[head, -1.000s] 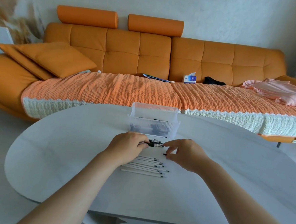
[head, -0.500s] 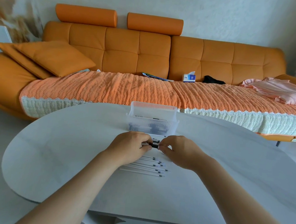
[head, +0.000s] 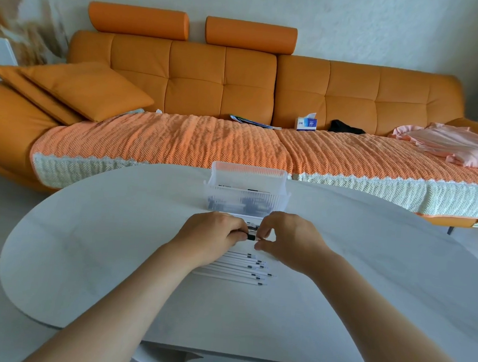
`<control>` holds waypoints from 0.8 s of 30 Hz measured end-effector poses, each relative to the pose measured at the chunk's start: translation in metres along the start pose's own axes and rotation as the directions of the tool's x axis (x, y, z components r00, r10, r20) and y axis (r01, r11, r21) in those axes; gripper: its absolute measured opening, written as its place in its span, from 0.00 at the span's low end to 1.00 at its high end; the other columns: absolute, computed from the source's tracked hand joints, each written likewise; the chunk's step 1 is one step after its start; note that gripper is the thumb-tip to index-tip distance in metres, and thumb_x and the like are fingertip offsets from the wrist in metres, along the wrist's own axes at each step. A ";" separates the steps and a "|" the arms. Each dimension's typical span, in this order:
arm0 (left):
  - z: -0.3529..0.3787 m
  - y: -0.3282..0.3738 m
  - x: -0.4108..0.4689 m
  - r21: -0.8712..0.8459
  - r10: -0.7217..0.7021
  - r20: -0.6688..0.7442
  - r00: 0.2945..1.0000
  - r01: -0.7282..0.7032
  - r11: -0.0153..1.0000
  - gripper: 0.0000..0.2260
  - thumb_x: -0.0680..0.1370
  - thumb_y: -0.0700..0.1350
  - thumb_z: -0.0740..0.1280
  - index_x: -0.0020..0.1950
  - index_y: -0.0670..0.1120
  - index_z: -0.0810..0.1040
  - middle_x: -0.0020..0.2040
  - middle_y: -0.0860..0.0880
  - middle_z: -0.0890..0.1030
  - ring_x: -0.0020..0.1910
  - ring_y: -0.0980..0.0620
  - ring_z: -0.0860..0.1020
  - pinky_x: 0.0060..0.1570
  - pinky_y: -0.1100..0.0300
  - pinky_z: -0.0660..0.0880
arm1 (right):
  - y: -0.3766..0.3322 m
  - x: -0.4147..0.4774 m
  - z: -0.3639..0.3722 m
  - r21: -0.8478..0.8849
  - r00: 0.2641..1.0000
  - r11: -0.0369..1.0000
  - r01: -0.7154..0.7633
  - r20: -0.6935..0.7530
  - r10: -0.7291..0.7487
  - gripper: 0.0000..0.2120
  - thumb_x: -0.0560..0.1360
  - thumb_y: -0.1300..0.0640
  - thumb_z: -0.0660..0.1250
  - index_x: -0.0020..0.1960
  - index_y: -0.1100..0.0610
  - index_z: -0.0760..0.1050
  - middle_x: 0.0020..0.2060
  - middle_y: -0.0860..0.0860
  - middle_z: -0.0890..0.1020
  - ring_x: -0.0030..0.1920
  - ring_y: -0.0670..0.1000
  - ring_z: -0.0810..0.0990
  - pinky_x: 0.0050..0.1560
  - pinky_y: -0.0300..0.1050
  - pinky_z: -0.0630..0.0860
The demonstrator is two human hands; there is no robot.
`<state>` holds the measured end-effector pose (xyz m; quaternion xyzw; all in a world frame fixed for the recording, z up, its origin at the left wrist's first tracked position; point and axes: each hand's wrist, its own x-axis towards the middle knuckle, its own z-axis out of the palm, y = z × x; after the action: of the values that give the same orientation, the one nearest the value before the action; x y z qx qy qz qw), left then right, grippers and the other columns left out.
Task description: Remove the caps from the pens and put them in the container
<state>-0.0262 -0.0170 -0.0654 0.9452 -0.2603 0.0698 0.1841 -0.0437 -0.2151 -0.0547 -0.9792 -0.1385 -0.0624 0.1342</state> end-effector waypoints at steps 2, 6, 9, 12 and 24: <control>-0.001 -0.001 -0.001 -0.008 -0.006 0.002 1.000 0.006 1.000 0.08 0.81 0.53 0.61 0.53 0.57 0.80 0.43 0.58 0.80 0.44 0.56 0.77 0.41 0.60 0.72 | 0.001 -0.001 0.000 0.033 0.999 0.999 0.025 0.032 -0.027 0.15 0.72 0.41 0.72 0.56 0.44 0.76 0.51 0.39 0.78 0.48 0.44 0.77 0.46 0.40 0.72; -0.004 -0.002 -0.001 -0.008 -0.018 0.004 1.000 0.018 1.000 0.08 0.81 0.53 0.61 0.48 0.56 0.79 0.42 0.58 0.80 0.42 0.56 0.75 0.38 0.61 0.68 | 0.000 -0.002 0.000 0.074 0.997 0.997 0.033 0.069 -0.038 0.13 0.80 0.44 0.63 0.61 0.45 0.78 0.55 0.41 0.80 0.53 0.47 0.79 0.54 0.45 0.76; -0.004 -0.002 -0.002 -0.008 -0.023 0.027 0.999 0.023 1.000 0.10 0.81 0.51 0.61 0.41 0.55 0.75 0.43 0.57 0.79 0.42 0.54 0.76 0.41 0.58 0.71 | 0.000 -0.002 -0.002 0.057 0.999 0.998 0.016 0.049 -0.019 0.08 0.79 0.48 0.65 0.55 0.46 0.81 0.52 0.42 0.81 0.51 0.47 0.79 0.52 0.45 0.76; -0.002 -0.001 -0.001 -0.010 -0.030 0.042 0.999 0.031 0.999 0.13 0.81 0.51 0.59 0.37 0.53 0.74 0.40 0.55 0.79 0.41 0.53 0.76 0.43 0.55 0.74 | 0.001 -0.002 -0.001 0.062 1.000 0.998 0.019 -0.007 -0.018 0.06 0.75 0.50 0.72 0.51 0.45 0.78 0.49 0.40 0.78 0.48 0.45 0.78 0.46 0.40 0.73; -0.002 -0.002 -0.004 0.002 -0.016 0.024 1.000 0.016 1.000 0.07 0.77 0.59 0.65 0.51 0.58 0.75 0.42 0.59 0.77 0.42 0.56 0.75 0.40 0.60 0.71 | 0.000 -0.002 0.000 0.055 1.000 0.998 0.021 0.019 -0.022 0.04 0.76 0.46 0.69 0.49 0.44 0.80 0.47 0.39 0.79 0.46 0.43 0.76 0.45 0.40 0.72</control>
<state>-0.0285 -0.0132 -0.0645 0.9482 -0.2548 0.0571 0.1808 -0.0454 -0.2155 -0.0553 -0.9742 -0.1522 -0.0503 0.1588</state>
